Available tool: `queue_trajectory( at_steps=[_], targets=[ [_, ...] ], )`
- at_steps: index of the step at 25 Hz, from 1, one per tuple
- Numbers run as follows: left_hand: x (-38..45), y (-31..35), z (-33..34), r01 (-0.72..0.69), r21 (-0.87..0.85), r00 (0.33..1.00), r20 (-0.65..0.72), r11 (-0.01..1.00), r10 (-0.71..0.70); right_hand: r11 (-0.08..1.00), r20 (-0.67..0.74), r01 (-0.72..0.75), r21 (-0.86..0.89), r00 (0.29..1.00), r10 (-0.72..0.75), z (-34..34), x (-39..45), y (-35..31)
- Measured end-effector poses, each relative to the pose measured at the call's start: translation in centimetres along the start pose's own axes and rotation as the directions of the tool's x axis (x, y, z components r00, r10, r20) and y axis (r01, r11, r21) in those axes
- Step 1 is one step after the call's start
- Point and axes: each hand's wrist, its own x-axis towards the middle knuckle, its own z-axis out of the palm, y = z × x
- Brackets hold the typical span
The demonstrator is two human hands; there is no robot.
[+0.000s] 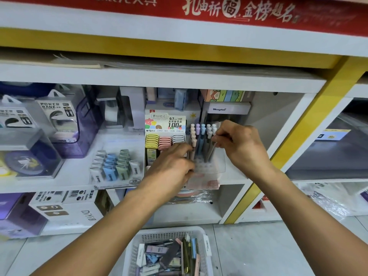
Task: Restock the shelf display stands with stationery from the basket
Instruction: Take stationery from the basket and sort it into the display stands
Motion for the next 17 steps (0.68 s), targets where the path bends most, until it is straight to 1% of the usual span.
queue_trajectory(
  at_steps=[2,5,7,9,11,12,13,14,15,16,17],
  targets=[
    [0.0,0.0,0.0,-0.007,0.012,1.0,-0.002,1.0,0.007,0.999,0.034,0.025,-0.047,0.999,-0.024,0.1,-0.1,0.0],
    [0.1,0.1,0.1,-0.014,0.009,1.0,-0.003,1.0,0.014,0.966,0.094,0.094,-0.24,0.993,-0.073,0.8,0.0,0.2],
    [0.1,0.1,0.0,-0.019,0.008,1.0,-0.002,1.0,0.019,0.945,0.097,0.098,-0.311,0.993,-0.071,0.9,0.0,0.2],
    [-0.2,0.3,-0.4,-0.016,-0.015,1.0,-0.018,1.0,0.016,0.964,0.041,0.026,-0.264,0.999,-0.016,0.5,-0.1,-0.3],
    [-1.0,1.0,-0.9,-0.061,-0.026,0.994,-0.092,0.998,0.059,0.978,-0.028,-0.03,-0.204,0.999,0.025,0.2,-0.7,-1.4],
    [-1.6,1.4,-1.1,-0.09,-0.021,0.988,-0.126,0.996,0.087,0.979,-0.031,-0.026,-0.202,0.999,0.02,0.1,-1.2,-2.3],
    [-2.3,1.8,-1.2,-0.106,-0.017,0.986,-0.13,0.994,0.103,0.978,0.0,0.013,-0.206,1.0,-0.014,0.1,-2.0,-3.2],
    [-3.2,2.1,-1.0,-0.102,-0.018,0.991,-0.092,0.995,0.1,0.976,0.063,0.079,-0.204,0.996,-0.067,0.3,-3.0,-4.1],
    [-4.2,2.2,-0.6,-0.07,-0.019,0.998,-0.001,0.997,0.07,0.971,0.152,0.139,-0.195,0.982,-0.111,0.8,-4.3,-4.8],
    [-5.2,2.2,0.2,-0.02,-0.014,0.99,0.138,1.0,0.022,0.966,0.258,0.172,-0.195,0.959,-0.119,1.4,-5.7,-5.2],
    [-6.2,1.9,1.2,0.026,0.006,0.951,0.307,1.0,-0.026,0.959,0.378,0.183,-0.215,0.922,-0.091,2.2,-7.3,-5.3]
  ],
)
